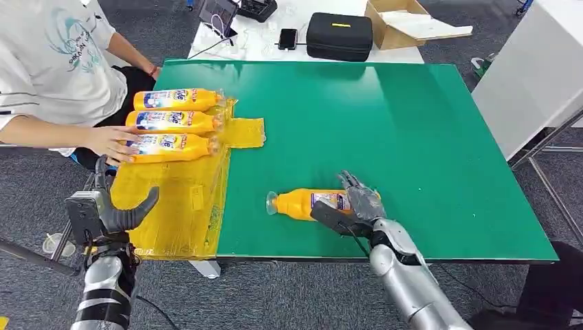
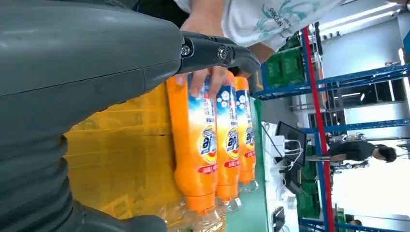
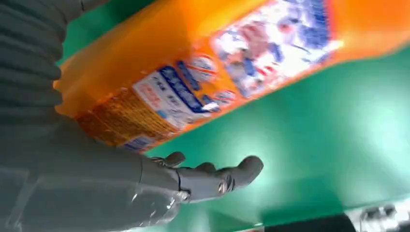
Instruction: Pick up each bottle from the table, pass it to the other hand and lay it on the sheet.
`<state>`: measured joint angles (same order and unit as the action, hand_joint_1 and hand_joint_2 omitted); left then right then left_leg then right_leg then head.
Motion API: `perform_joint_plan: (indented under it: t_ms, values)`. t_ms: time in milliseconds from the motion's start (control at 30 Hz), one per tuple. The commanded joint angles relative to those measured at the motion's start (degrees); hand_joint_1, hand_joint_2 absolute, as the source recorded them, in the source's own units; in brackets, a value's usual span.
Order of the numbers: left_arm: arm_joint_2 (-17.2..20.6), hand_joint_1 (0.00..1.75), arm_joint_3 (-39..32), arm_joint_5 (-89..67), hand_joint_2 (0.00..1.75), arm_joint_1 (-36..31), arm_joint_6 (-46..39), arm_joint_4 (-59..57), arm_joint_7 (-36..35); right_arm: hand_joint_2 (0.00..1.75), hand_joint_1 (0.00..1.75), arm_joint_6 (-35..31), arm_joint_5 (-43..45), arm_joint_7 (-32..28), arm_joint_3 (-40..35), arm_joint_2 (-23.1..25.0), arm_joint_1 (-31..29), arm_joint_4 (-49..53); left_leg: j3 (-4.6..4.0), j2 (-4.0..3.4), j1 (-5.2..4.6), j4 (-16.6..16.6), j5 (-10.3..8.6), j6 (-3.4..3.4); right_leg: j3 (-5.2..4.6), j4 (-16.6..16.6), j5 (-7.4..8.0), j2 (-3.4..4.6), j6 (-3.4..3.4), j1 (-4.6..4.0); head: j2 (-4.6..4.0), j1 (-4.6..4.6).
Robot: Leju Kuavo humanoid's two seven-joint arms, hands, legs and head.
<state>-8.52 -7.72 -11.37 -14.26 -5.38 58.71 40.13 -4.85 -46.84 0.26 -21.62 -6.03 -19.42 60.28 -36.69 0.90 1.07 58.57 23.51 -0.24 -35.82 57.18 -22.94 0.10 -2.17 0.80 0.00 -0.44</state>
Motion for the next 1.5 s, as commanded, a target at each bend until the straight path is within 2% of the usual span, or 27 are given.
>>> perform_joint_plan:
  t_ms: [33,133,200,367,400,433,467,800,933,1000,1233,1267,1300,1333,1367,1467,1500]
  values:
    - [0.2,0.00,-0.6,0.0,1.75,-3.9,0.6,-7.4,-0.1,1.75,0.00,10.2,3.0,-1.7,-3.7,-4.5,-9.3,-13.5,0.18,-0.07,-0.04,0.0,0.02,0.08,0.18,0.0,0.00,-0.01,0.05,0.01,0.00,0.00]
    - [0.3,0.00,0.2,0.3,1.75,-5.1,0.4,-9.0,-0.1,1.75,0.00,13.2,4.5,-3.5,-6.6,-5.1,-13.5,-18.9,0.23,-0.12,-0.03,0.0,0.02,0.08,0.23,-0.1,0.05,0.02,0.01,-0.01,0.02,-0.04]
    - [0.3,0.00,0.2,0.3,1.75,-5.1,0.4,-9.1,-0.1,1.75,0.00,13.1,4.5,-3.5,-6.7,-5.0,-13.7,-19.1,0.21,-0.08,-0.03,0.0,-0.03,0.09,0.21,-0.1,0.08,-0.02,0.00,0.00,0.00,-0.02]
    - [0.1,0.00,0.9,1.1,1.75,-6.9,0.9,-11.9,-0.1,1.75,0.00,18.6,6.2,-5.3,-11.2,-4.9,-18.7,-24.8,0.18,-0.08,-0.04,0.0,-0.07,0.15,0.16,0.0,0.16,-0.01,0.09,0.00,0.00,-0.04]
    - [0.1,0.00,1.1,1.2,1.75,-7.0,1.0,-12.1,-0.1,1.75,0.09,19.1,6.5,-5.6,-11.6,-4.8,-19.1,-25.5,0.22,-0.08,-0.03,0.0,-0.06,0.17,0.21,0.0,0.16,-0.03,0.11,-0.02,0.00,-0.02]
    - [0.0,0.00,1.0,1.5,1.75,-7.4,1.0,-12.8,-0.1,1.75,1.43,19.3,6.5,-5.9,-12.4,-4.8,-19.6,-26.3,0.15,-0.07,-0.02,0.0,-0.08,0.15,0.13,0.0,0.17,-0.01,0.07,-0.01,0.00,-0.05]
    - [0.1,0.00,1.3,1.7,1.75,-7.6,1.0,-13.1,-0.1,1.75,1.71,19.8,7.0,-6.8,-13.9,-4.8,-20.1,-27.4,0.20,-0.08,-0.03,0.0,-0.09,0.17,0.19,-0.1,0.18,-0.03,0.09,-0.01,0.00,-0.02]
    - [-0.1,0.00,2.3,2.2,1.75,-8.6,0.7,-15.2,-0.1,1.75,1.75,19.4,11.8,-9.3,-16.5,-6.4,-17.7,-24.9,0.37,-0.08,0.01,-0.1,-0.10,0.19,0.36,-0.1,0.19,-0.13,0.09,-0.06,0.00,-0.04]
    - [-0.1,0.00,2.5,2.5,1.75,-8.2,1.0,-15.1,-0.1,1.75,1.75,15.6,16.2,-10.1,-14.7,-6.5,-14.6,-19.9,0.33,-0.07,0.03,-0.1,-0.08,0.15,0.32,-0.1,0.18,-0.08,0.07,-0.07,0.00,-0.02]
    - [-0.6,0.00,2.2,3.0,1.75,-7.7,1.8,-14.7,-0.1,1.75,1.75,8.4,18.0,-11.1,-11.0,-4.6,-10.7,-15.1,0.42,-0.09,0.02,-0.1,-0.07,0.19,0.41,-0.2,0.16,-0.11,0.10,-0.07,0.00,-0.02]
    - [-0.7,0.00,2.2,3.2,1.75,-7.2,2.4,-13.7,-0.3,1.75,1.75,7.3,18.0,-10.1,-10.1,-4.4,-9.4,-12.4,0.29,-0.35,0.02,0.0,-0.04,0.15,0.23,-0.1,0.21,0.20,0.07,-0.06,0.02,-0.02]
    - [-0.9,0.00,2.2,3.5,1.75,-6.6,3.3,-12.8,-0.5,1.75,1.75,0.8,19.5,-12.7,-5.4,-2.2,-6.7,-9.1,0.33,-0.34,0.01,0.0,-0.05,0.15,0.26,-0.1,0.20,0.17,0.09,-0.06,0.00,-0.06]
    - [-1.3,0.00,2.3,4.5,1.75,-5.8,5.7,-11.5,-1.7,1.75,1.75,-5.5,15.7,-13.8,-3.8,-0.7,-4.7,-6.0,0.27,-0.31,0.01,0.0,-0.07,0.14,0.18,-0.1,0.22,0.17,0.06,-0.05,0.00,-0.02]
    - [-1.9,0.00,2.9,5.7,1.75,-4.0,8.2,-8.4,-2.9,1.75,1.75,-9.4,16.6,-15.3,1.1,3.1,-0.9,-0.1,0.35,-0.36,0.04,-0.1,-0.05,0.13,0.25,-0.1,0.21,0.19,0.11,-0.09,0.00,-0.04]
    - [-2.4,0.00,3.4,8.2,1.75,-2.7,11.8,-6.5,-5.6,1.75,1.75,-15.8,11.3,-15.0,2.6,4.7,1.2,3.7,0.42,-0.37,0.04,-0.1,-0.03,0.14,0.31,-0.1,0.19,0.18,0.13,-0.09,0.00,-0.04]
    - [-2.9,0.00,7.4,12.7,1.75,-0.2,18.3,-1.6,-9.0,1.75,1.75,-26.0,9.5,-19.4,7.3,9.5,5.8,9.7,0.13,-0.38,0.00,0.0,-0.01,0.12,0.03,0.0,0.17,0.29,0.09,-0.04,0.00,-0.04]
    - [-3.0,0.00,8.4,14.2,1.75,0.0,19.8,-1.0,-10.0,1.75,1.75,-26.3,9.1,-19.7,7.5,9.6,6.4,9.5,0.22,-0.52,0.02,0.0,0.10,0.12,0.11,0.0,0.10,0.39,0.13,-0.07,0.00,-0.09]
